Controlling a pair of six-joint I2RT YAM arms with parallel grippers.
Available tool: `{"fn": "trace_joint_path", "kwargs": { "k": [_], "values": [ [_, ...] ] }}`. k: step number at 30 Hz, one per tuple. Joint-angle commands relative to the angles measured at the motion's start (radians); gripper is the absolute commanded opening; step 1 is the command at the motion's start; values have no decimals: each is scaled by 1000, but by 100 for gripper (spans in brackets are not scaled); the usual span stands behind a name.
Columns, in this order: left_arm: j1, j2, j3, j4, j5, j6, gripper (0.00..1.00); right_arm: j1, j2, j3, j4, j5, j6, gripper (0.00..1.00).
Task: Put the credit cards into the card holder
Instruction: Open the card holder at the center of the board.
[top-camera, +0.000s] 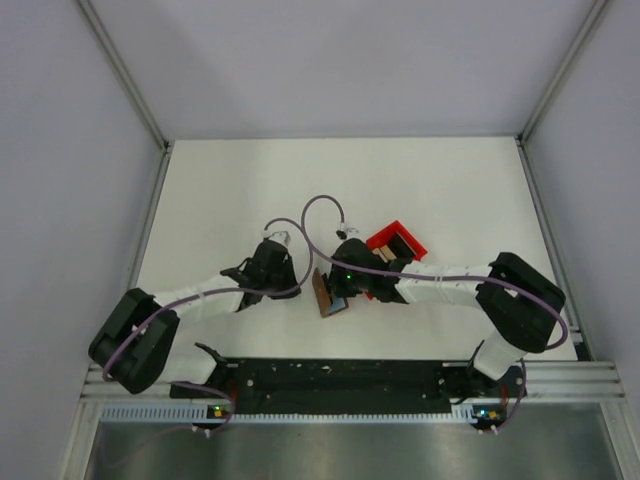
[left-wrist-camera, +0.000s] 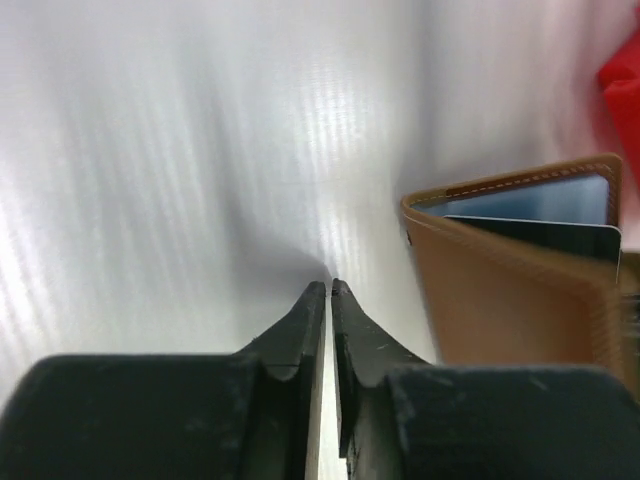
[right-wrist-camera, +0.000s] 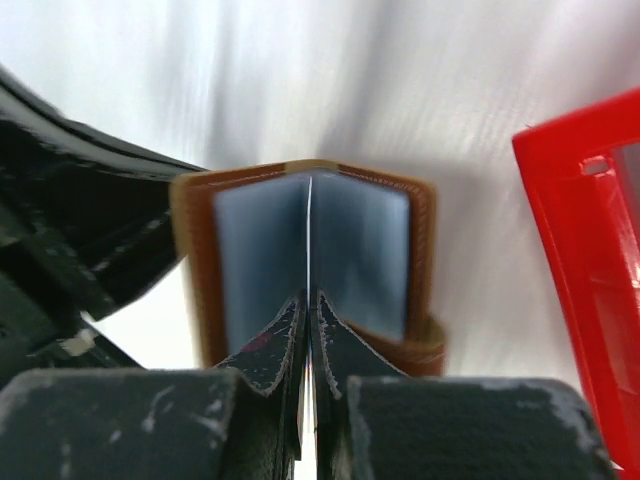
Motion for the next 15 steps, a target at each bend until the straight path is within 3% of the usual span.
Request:
{"fn": "trace_joint_path", "kwargs": {
  "k": [1,3,7,15],
  "values": [
    [12,-79,-8,-119,-113,-13,18,24,17,41,-5,37,-14,0],
    [20,-127,-19,-125,-125,-20,32,31,31,52,-5,34,-21,0],
    [38,-177,-45,-92,-88,-29,46,57,34,93,-54,71,-35,0],
    [46,-203,-45,-98,-62,-50,47,76,-5,121,-83,114,-57,0]
  ]
}}
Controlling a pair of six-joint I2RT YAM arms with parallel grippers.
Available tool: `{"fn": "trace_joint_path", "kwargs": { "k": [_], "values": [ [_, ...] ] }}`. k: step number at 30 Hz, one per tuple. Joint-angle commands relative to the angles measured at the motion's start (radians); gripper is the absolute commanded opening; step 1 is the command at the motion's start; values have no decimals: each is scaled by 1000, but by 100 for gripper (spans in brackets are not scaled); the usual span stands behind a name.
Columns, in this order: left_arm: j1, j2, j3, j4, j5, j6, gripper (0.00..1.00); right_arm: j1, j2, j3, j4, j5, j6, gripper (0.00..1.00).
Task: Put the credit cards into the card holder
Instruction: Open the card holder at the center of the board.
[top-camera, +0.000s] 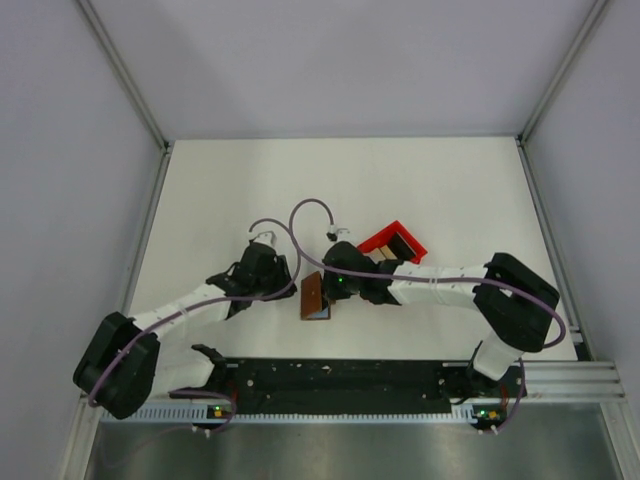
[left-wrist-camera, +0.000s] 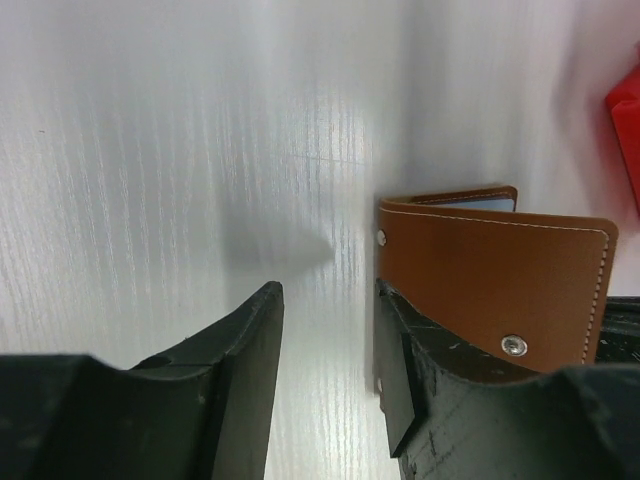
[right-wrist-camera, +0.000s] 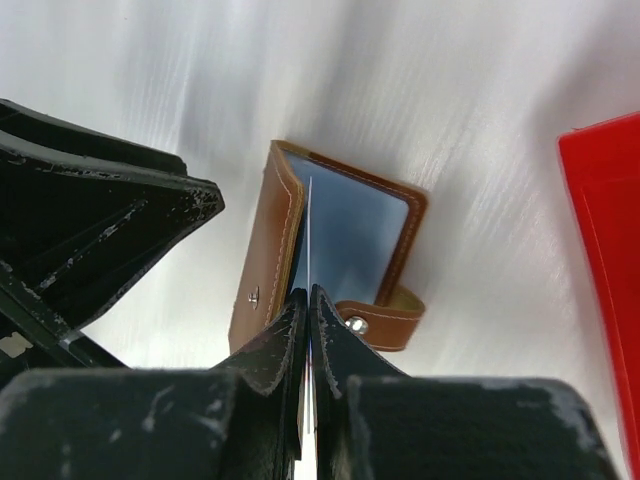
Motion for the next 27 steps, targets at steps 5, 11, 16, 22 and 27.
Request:
{"fn": "trace_joint_path", "kwargs": {
  "k": [5,11,16,22,27],
  "values": [
    [26,-67,-1,-7,10,-13,49,42,-30,83,-42,50,-41,0],
    [35,-45,-23,35,71,-36,46,55,-33,85,-21,36,-41,0],
    [38,-53,-38,31,57,-44,35,63,-11,102,-10,15,-44,0],
    [43,-24,-47,45,66,-45,9,78,-11,114,9,4,-48,0],
    [43,8,-70,69,79,-50,0,83,-5,106,47,-33,-36,0]
  ]
}}
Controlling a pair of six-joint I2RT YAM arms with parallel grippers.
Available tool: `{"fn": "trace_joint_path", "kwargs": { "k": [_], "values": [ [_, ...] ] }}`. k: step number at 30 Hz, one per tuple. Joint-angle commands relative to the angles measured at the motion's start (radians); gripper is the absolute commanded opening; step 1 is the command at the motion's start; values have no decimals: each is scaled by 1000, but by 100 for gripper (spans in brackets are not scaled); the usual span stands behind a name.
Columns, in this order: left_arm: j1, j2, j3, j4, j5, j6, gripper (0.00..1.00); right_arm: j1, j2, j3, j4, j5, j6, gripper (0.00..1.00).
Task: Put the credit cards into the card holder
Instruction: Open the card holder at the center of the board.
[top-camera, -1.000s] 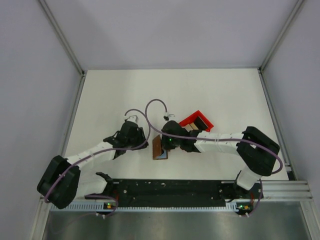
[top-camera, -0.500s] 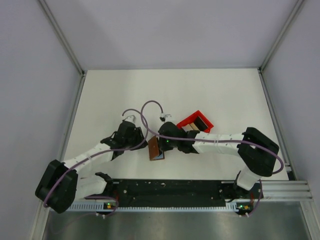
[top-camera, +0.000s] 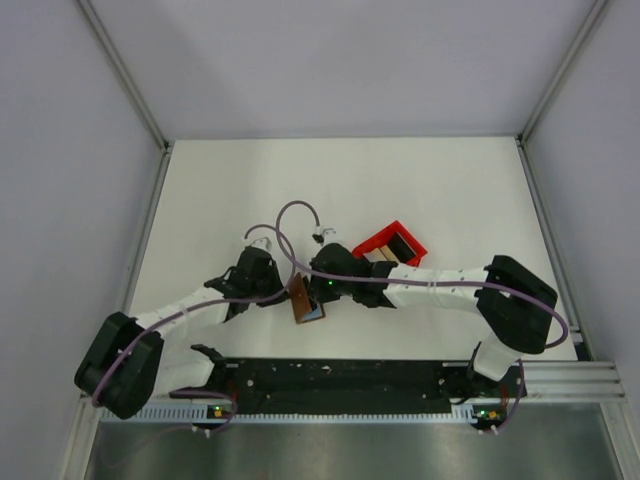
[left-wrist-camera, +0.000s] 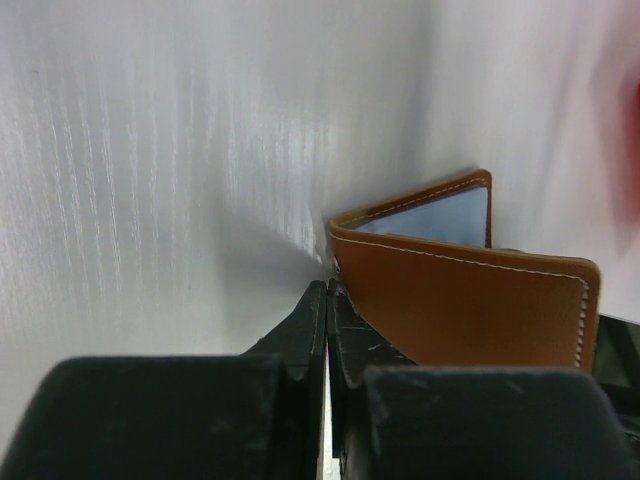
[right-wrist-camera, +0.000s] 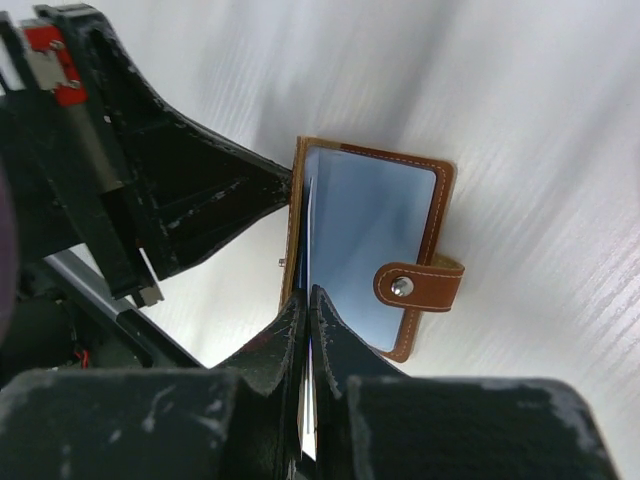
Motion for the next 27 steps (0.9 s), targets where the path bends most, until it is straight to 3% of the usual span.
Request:
{"fn": "trace_joint_path", "kwargs": {
  "k": [1,13,24,27],
  "values": [
    [5,19,-27,51,9,-5,0,20,-6,34,67,-38,-4,0],
    [4,110,-81,259,139,-76,0,27,26,34,97,-66,16,0],
    [4,96,-39,161,62,-36,0,26,120,54,7,22,31,0],
    [4,100,-30,153,50,-33,5,27,150,83,-15,28,30,0]
  ]
}}
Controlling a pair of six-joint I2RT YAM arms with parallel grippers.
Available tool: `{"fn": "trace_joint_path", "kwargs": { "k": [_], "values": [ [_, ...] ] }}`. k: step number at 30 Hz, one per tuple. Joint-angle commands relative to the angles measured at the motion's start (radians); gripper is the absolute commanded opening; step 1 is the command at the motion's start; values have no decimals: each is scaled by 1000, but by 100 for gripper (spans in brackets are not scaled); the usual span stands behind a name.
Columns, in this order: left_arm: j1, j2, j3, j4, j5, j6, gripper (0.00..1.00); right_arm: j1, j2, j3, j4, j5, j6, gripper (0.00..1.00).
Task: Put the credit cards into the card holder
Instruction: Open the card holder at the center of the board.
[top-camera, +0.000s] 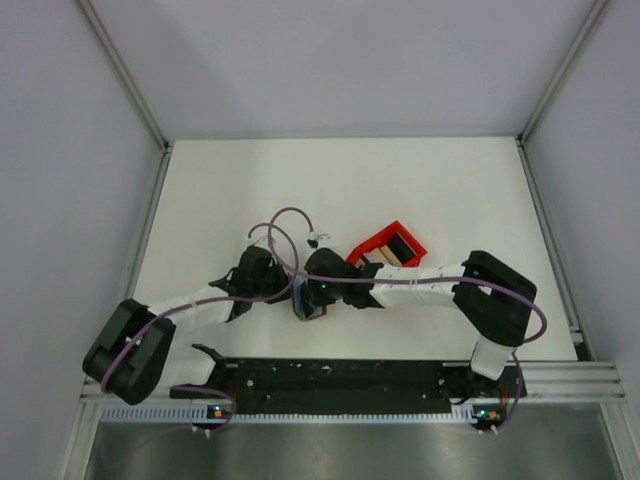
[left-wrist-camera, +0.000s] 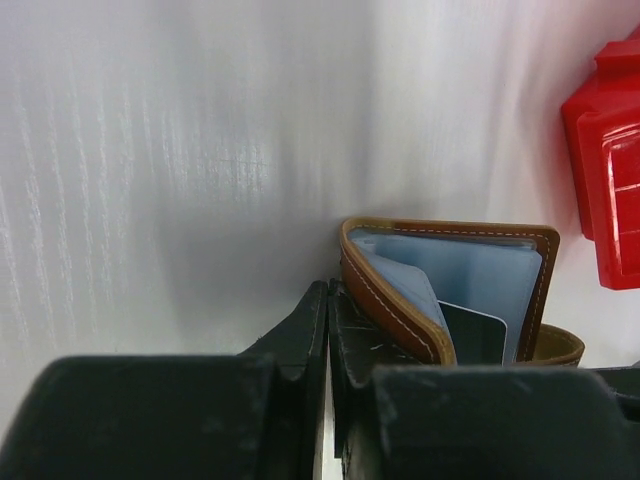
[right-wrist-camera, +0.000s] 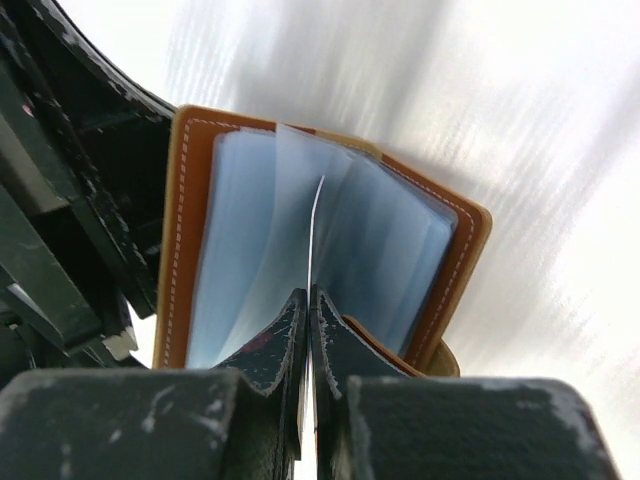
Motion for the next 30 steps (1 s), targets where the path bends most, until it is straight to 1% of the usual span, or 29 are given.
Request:
{"fn": "trace_joint_path", "kwargs": {
  "k": [1,4,6,7,9,10,12,14,15,18,20,26,30],
  "values": [
    [-3,13,17,-64,-44,22,7,19,55,74,-38,27,5,0],
    [-1,30,17,-50,-42,22,13,49,54,110,-57,76,-17,0],
    [-1,38,21,-56,-48,22,16,65,53,130,-48,69,-32,0],
    [1,38,23,-62,-53,23,20,72,61,143,-51,75,-37,0],
    [1,30,31,-85,-79,28,28,92,79,182,-98,128,-52,0],
    [2,22,38,-129,-96,28,34,95,93,202,-129,147,-53,0],
    [10,-7,41,-177,-125,32,42,97,124,225,-170,159,-47,0],
    [20,-45,40,-202,-133,26,55,95,141,234,-193,175,-38,0],
    [27,-66,37,-212,-133,25,59,97,149,237,-203,185,-32,0],
    [48,-122,32,-246,-134,22,63,95,164,254,-219,196,-31,0],
    [54,-157,23,-255,-134,12,63,97,172,262,-227,196,-27,0],
    [56,-327,-41,-252,-104,-38,64,97,167,272,-226,193,-37,0],
    [57,-425,-49,-257,-88,-57,68,97,161,268,-226,190,-37,0]
  ]
}}
